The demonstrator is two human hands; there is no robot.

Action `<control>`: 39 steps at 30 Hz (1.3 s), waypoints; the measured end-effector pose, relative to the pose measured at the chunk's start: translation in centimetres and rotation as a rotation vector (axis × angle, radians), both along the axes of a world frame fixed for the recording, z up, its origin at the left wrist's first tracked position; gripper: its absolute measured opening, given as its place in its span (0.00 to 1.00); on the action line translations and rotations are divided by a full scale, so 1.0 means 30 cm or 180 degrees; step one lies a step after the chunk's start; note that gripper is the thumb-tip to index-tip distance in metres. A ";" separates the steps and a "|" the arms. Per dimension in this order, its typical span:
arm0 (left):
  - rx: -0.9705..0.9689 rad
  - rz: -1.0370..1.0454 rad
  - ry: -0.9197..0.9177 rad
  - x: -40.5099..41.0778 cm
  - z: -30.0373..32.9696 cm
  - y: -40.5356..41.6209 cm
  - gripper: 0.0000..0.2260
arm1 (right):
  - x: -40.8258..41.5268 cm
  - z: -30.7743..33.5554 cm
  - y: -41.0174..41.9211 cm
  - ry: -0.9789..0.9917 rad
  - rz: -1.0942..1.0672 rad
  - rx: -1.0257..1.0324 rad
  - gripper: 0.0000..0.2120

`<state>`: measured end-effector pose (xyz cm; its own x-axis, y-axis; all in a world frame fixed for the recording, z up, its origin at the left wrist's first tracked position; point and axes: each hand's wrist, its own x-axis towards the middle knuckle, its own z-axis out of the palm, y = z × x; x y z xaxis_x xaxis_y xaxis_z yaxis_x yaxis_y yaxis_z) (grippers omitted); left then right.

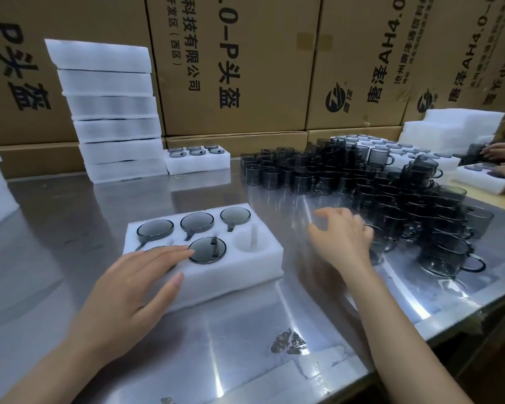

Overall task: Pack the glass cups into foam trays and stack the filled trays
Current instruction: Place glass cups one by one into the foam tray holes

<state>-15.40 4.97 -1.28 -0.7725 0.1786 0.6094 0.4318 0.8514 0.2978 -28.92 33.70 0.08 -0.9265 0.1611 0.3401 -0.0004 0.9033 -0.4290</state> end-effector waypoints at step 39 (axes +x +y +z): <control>-0.0081 0.0021 0.0076 -0.003 0.001 0.003 0.17 | 0.116 -0.001 -0.161 0.1024 0.2510 -0.0771 0.26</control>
<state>-15.50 5.05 -1.26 -0.7590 0.1892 0.6230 0.4329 0.8614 0.2657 -25.44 28.88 0.04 -0.6637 -0.3828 0.6427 -0.7383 0.4734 -0.4804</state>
